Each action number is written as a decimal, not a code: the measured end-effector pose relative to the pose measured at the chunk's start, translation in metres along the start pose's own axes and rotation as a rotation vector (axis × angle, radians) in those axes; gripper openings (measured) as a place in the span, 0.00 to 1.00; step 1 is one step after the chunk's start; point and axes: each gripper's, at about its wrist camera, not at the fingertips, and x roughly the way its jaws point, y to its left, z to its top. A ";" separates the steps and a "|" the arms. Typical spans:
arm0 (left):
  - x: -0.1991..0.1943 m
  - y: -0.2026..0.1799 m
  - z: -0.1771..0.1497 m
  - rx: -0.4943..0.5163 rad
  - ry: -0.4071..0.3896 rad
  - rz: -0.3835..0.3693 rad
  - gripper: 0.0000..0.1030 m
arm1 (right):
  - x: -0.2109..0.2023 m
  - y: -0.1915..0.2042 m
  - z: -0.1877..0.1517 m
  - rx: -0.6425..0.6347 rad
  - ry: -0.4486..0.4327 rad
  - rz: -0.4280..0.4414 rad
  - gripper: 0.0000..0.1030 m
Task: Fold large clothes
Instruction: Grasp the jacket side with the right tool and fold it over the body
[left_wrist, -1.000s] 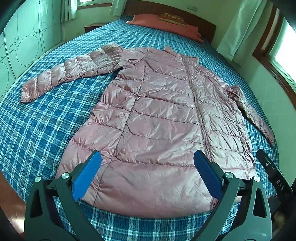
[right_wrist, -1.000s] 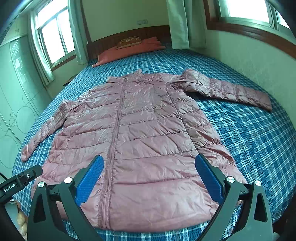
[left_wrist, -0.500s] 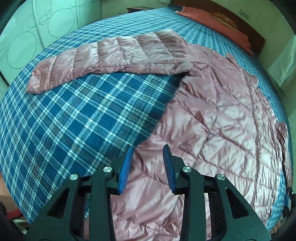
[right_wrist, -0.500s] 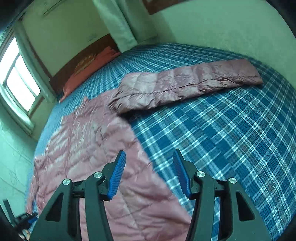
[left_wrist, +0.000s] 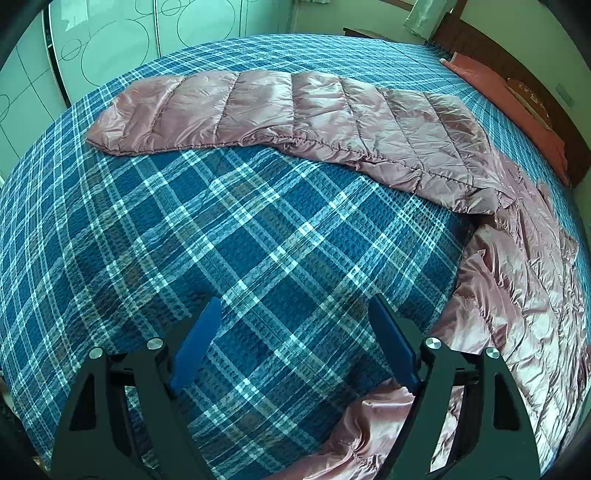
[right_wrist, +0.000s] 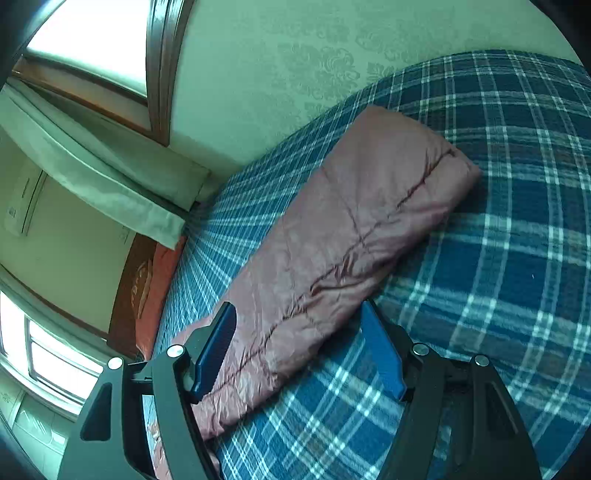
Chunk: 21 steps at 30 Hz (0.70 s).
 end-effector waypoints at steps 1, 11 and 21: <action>0.000 -0.001 -0.001 0.006 -0.005 0.009 0.82 | 0.002 -0.003 0.006 0.014 -0.029 0.002 0.67; 0.000 -0.003 -0.001 0.035 -0.025 0.070 0.87 | 0.020 0.000 0.035 -0.007 -0.075 -0.099 0.09; 0.006 0.018 0.011 0.014 -0.060 0.139 0.88 | 0.021 0.187 -0.046 -0.535 -0.020 0.141 0.08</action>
